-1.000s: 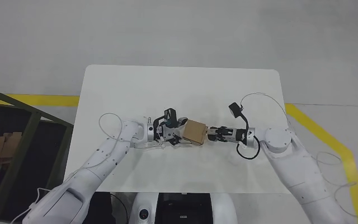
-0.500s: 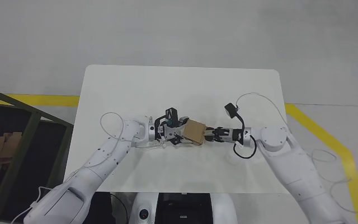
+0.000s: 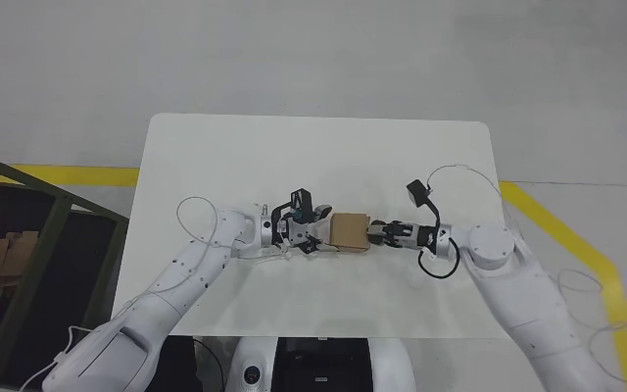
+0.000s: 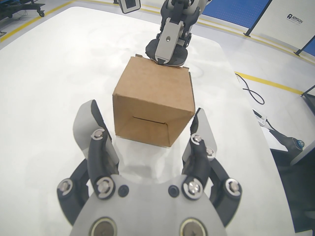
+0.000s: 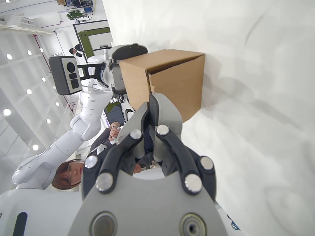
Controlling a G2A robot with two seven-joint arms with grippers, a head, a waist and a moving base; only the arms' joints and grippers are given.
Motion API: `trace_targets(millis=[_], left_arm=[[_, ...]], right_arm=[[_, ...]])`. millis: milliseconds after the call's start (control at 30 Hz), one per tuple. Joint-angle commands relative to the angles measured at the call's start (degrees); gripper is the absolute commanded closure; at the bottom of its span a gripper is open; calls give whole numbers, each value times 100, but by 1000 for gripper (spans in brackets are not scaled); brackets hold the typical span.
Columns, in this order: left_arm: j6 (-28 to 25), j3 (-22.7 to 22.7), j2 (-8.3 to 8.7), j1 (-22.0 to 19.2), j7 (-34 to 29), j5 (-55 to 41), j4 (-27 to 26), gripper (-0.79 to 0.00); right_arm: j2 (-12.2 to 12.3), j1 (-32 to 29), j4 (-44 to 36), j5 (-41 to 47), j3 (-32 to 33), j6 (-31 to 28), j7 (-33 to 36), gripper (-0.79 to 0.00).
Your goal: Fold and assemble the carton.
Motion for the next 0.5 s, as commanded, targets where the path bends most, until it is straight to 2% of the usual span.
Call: trace_targets(millis=[0, 233, 467], left_arm=[[1, 2, -2, -2, 0, 0, 3, -650], [-1, 39, -24, -15, -20, -31, 8, -646], [-1, 84, -51, -48, -14, -47, 55, -637]], right_arm=[[22, -56, -27, -25, 84, 14, -46, 0], [64, -176, -132, -203, 187, 196, -144, 0], [29, -86, -65, -263, 2, 267, -153, 0]])
